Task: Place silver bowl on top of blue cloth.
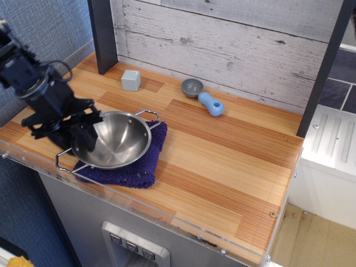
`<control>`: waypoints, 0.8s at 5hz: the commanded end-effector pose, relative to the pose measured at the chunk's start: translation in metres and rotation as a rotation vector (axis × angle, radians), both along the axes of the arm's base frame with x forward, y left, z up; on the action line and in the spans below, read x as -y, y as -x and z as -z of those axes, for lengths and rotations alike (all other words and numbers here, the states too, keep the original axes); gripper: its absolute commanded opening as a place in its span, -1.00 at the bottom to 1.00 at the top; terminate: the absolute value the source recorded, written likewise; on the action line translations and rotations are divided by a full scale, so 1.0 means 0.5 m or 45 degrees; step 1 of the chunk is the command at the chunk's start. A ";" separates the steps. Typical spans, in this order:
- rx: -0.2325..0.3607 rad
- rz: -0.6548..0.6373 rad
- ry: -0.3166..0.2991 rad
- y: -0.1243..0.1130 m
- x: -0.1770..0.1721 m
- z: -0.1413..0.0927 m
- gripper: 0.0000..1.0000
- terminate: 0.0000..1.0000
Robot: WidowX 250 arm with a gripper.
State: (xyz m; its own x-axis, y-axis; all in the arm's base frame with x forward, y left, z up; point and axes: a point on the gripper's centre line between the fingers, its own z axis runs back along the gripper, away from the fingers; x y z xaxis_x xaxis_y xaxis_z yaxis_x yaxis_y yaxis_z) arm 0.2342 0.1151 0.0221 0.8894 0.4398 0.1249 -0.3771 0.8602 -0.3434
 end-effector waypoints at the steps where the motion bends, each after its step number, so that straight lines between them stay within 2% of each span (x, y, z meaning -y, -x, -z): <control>1: 0.049 -0.008 -0.030 -0.007 -0.008 -0.041 1.00 -1.00; 4: 0.175 0.026 -0.213 -0.046 -0.028 -0.145 1.00 -1.00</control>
